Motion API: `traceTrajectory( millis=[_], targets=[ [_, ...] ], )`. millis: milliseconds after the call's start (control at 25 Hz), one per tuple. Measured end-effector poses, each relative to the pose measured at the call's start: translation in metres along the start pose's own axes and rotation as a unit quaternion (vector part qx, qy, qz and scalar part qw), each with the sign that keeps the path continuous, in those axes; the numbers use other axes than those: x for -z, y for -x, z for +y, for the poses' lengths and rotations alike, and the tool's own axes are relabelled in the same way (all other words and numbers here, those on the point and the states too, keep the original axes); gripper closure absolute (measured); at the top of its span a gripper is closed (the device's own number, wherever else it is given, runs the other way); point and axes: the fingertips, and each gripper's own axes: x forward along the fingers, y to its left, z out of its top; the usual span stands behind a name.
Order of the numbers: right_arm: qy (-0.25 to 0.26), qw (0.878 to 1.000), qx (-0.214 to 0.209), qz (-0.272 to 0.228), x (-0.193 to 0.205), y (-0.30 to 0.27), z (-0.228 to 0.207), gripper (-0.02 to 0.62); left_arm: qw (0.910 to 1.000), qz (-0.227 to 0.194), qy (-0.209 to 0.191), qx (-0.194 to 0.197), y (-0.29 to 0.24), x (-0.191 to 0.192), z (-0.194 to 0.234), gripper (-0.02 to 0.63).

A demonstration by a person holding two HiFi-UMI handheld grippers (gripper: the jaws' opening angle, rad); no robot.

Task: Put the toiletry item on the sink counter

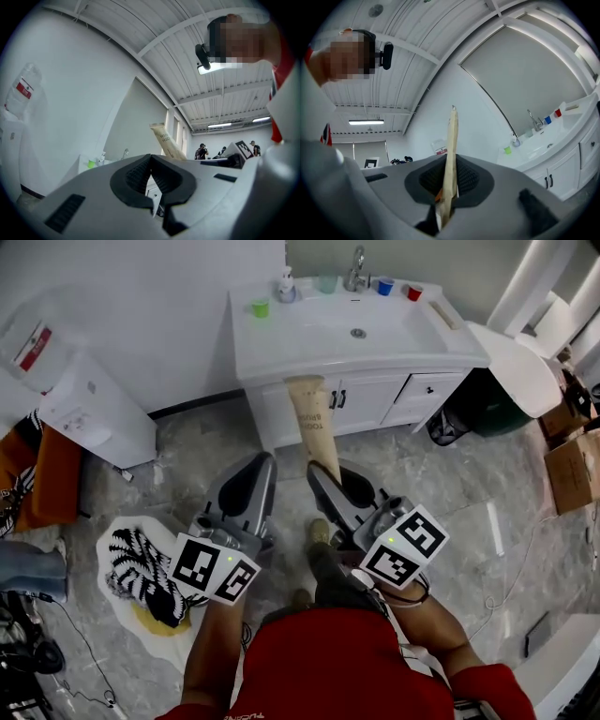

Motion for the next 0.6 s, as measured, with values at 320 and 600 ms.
traceTrajectory(
  millis=[320,600],
  targets=[
    [0.009,1.000,0.005,0.006,-0.029,-0.080,-0.091,0.548,0.9998,-0.006,-0.011,-0.017,-0.096,0.000,0.073,0.588],
    [-0.006,1.000,0.008,0.027,-0.053,-0.146,-0.165,0.548,0.9987,-0.016,-0.012,-0.047,-0.170,-0.010,0.127,0.588]
  ],
)
